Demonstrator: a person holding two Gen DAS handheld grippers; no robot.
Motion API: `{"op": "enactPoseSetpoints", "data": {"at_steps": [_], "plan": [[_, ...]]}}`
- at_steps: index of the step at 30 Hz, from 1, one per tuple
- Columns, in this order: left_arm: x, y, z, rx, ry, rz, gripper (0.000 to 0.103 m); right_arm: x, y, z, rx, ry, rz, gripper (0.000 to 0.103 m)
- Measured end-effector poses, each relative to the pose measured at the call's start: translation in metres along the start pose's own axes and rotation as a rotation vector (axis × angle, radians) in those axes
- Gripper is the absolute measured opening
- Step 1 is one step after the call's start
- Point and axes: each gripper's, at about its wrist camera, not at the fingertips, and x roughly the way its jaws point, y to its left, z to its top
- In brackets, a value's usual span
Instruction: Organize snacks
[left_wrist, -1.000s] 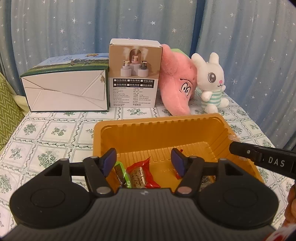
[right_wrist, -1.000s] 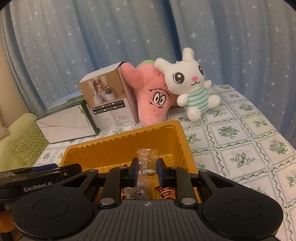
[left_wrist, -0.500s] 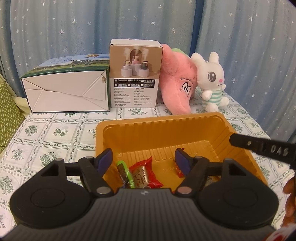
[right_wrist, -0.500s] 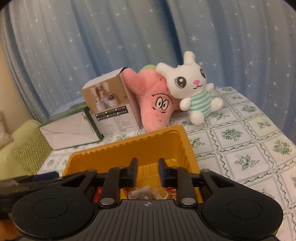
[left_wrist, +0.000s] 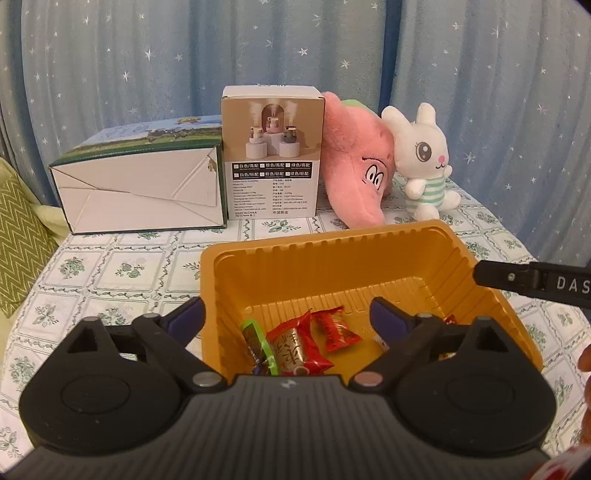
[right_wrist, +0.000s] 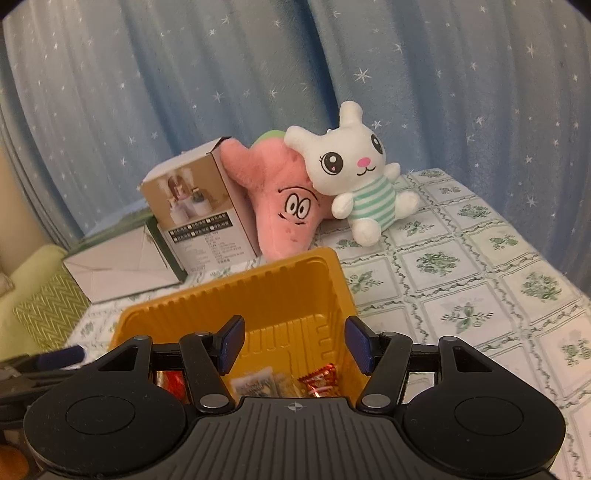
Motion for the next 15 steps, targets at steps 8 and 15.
{"op": "enactPoseSetpoints", "data": {"at_steps": [8,15], "plan": [[-0.032,-0.005,-0.005,0.002,-0.024,0.008,0.103,-0.035,0.0,-0.004,-0.011,0.002,-0.012,0.077],[-0.081,-0.01,-0.027,0.013,-0.037,-0.004,0.103,-0.079,0.005,-0.029,-0.041,0.034,-0.016,0.078]]}}
